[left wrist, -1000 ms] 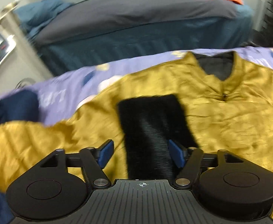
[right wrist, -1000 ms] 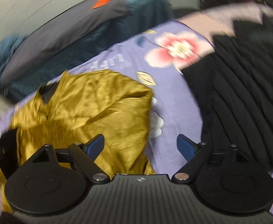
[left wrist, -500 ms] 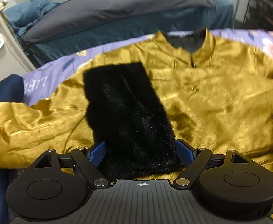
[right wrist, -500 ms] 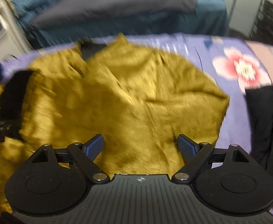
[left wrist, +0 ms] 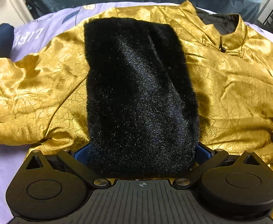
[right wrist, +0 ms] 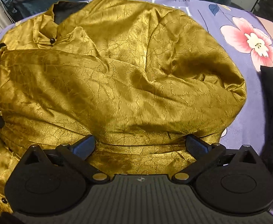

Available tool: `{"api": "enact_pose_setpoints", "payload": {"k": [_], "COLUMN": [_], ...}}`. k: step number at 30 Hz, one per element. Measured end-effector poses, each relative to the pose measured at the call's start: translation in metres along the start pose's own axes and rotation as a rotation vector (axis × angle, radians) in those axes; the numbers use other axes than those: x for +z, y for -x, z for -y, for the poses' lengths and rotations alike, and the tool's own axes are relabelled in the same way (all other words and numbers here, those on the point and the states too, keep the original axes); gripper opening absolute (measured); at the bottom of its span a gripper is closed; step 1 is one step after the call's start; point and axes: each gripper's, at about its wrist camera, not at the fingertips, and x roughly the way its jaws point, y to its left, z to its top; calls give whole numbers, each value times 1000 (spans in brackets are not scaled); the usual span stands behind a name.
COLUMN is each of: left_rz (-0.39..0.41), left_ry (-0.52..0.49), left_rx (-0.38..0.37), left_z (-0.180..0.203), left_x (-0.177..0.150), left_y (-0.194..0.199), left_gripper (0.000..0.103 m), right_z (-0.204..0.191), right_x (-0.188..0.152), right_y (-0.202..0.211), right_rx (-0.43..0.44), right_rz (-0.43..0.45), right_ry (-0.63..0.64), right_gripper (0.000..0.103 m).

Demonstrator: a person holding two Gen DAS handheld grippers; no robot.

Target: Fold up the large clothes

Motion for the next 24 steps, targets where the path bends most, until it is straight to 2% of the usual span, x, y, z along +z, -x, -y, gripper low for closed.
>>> {"api": "enact_pose_setpoints", "payload": {"k": [6,9,13,16,18,22,24], "left_rz": [12,24,27,25,52,118,151], "left_ry": [7,8,7,70,126,197,226], "left_rx": [8,-3,-28,-57,-88,-135,-120], "left_z": [5,4,-2,-10,-20,-43,-58], "left_x": [-5,-9,-11,-13,-19,-43,-57], "left_y": [-1,1,7,21,36,69,84], "left_gripper": [103,103,103,103,103,103,103], "right_z": [-5,0,-2,-2,-4,-11,-18], "right_x": [9,9,4,3,4,-1,-5], "right_y": [-3,-2,1,7,14,47,63], "right_rx": [-24,-5,-21,-27,-35,-33,-19], "right_rz": [-34,-17,15,8,9,133,175], "right_ry": [-21,-39,-31,-33,-44,-62,-52], "right_gripper": [103,103,103,103,103,102,102]}}
